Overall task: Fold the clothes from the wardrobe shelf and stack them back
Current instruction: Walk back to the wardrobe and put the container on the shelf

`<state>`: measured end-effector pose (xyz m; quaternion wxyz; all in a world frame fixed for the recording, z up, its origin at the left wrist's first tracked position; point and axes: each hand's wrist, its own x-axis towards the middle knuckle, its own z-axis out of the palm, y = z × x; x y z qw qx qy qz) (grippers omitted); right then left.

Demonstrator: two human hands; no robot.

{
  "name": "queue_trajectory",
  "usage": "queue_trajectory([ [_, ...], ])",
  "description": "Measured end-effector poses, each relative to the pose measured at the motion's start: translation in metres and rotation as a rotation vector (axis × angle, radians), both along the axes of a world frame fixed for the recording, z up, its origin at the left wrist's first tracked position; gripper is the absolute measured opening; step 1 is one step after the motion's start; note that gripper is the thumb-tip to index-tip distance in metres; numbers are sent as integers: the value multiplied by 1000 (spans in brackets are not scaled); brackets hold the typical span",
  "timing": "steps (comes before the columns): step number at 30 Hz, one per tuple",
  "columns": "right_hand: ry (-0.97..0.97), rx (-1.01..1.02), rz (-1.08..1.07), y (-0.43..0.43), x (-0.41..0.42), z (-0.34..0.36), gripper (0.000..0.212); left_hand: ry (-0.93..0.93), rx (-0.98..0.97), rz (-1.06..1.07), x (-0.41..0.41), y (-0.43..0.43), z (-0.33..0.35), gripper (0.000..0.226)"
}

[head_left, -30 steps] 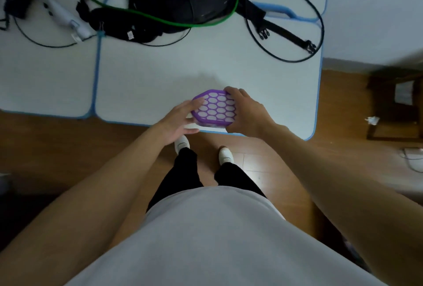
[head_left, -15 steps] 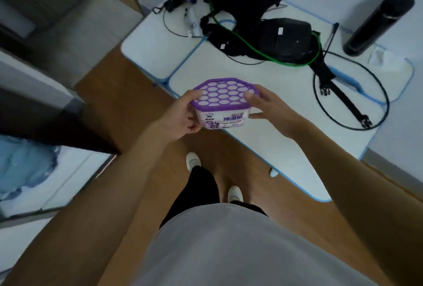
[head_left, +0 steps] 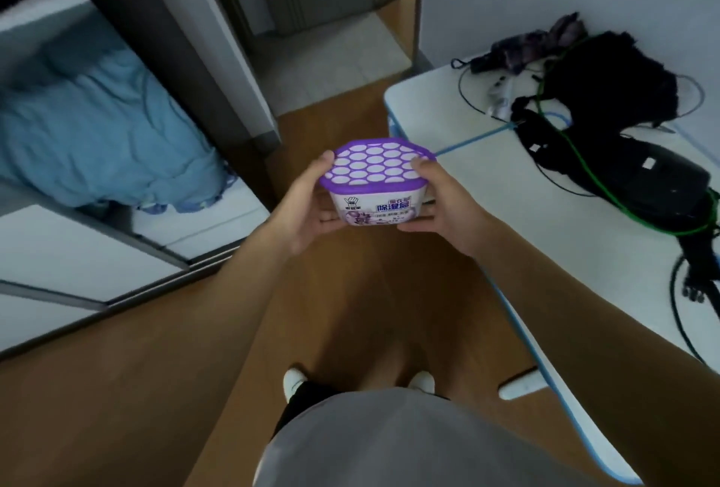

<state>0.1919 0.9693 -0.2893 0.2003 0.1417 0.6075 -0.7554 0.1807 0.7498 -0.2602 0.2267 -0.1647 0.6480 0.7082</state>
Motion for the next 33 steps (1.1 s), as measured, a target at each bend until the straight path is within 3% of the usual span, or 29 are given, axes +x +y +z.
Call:
queue_trajectory([
  [7,-9,-50,120,-133,-23,38,67,127,-25,239,19,-120,30,59],
  [12,-34,-86,208,-245,-26,59,53,145,-53,386,27,-217,52,58],
  [19,-2,-34,294,-381,-41,91,66,227,-68,446,28,-353,74,36],
  [33,97,104,367,-525,-126,143,65,330,-26,482,-42,-496,109,36],
])
